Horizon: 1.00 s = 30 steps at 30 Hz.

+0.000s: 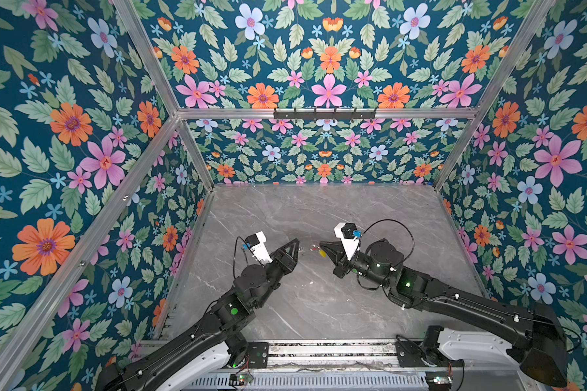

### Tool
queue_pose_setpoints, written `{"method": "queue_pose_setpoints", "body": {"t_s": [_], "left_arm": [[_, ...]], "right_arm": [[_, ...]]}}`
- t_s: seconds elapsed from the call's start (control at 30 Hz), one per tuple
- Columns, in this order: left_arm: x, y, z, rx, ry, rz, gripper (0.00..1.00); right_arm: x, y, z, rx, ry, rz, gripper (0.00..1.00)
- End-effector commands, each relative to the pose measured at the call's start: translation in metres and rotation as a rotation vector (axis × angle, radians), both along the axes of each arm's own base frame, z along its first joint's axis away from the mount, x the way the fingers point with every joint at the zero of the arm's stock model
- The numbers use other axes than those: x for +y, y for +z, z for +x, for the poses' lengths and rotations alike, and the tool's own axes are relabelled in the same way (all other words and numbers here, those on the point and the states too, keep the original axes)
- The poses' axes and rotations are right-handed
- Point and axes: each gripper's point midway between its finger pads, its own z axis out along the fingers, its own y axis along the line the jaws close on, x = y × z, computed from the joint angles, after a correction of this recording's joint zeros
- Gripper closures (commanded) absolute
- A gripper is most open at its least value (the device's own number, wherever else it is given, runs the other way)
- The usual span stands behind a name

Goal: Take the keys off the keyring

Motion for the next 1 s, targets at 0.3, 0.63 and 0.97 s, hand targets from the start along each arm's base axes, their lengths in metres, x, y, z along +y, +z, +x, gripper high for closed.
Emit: {"method": "queue_pose_setpoints", "body": {"t_s": [0.3,0.63,0.97], "left_arm": [[-0.023,0.037,-0.045,-0.317,-0.277,0.172,0.48],[-0.062,0.069,-0.094,-0.601,-0.595,0.146,0.52],[-0.071,0.069,-0.101,-0.635,-0.665,0.124,0.70]], "right_arm": [[-0.020,0.016,-0.016,0.190,0.297,0.099,1.00],[-0.023,0.022,-0.045,0.247,0.464,0.078,1.00],[-0.024,0.032,-0.060,0.252,0.535,0.110,1.00]]}}
